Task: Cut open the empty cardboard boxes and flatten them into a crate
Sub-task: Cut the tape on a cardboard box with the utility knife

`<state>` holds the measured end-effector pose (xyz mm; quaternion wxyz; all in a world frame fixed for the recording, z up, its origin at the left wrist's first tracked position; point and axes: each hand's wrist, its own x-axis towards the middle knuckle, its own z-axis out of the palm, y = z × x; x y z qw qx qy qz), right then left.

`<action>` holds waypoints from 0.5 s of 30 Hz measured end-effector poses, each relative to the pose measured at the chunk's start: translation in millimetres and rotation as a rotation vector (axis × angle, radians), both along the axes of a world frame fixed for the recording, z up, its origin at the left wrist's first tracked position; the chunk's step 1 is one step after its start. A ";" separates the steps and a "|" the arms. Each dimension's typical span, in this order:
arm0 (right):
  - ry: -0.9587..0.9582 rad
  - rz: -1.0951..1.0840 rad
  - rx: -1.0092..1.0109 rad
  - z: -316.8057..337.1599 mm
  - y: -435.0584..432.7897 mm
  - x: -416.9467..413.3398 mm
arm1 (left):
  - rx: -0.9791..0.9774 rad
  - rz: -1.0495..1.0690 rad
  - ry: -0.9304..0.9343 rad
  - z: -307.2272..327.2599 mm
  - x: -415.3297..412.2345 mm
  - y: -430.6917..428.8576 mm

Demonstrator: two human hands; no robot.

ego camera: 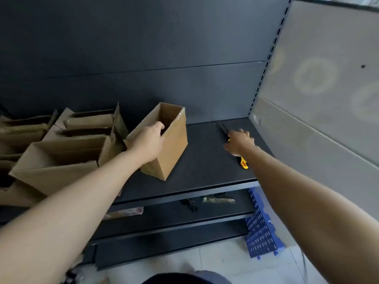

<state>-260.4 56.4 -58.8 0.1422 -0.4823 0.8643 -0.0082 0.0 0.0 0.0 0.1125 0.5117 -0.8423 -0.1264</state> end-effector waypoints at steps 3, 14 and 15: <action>0.002 -0.107 0.063 -14.5 -0.5 -13.3 | -0.012 0.069 0.048 0.0 -3.0 -2.8; -0.087 -0.222 0.090 -60.8 -3.2 -32.8 | 0.402 0.387 0.598 11.4 -3.3 -26.4; -0.104 -0.227 0.084 -59.4 -3.4 -33.7 | 0.445 0.402 0.623 9.9 -4.5 -27.1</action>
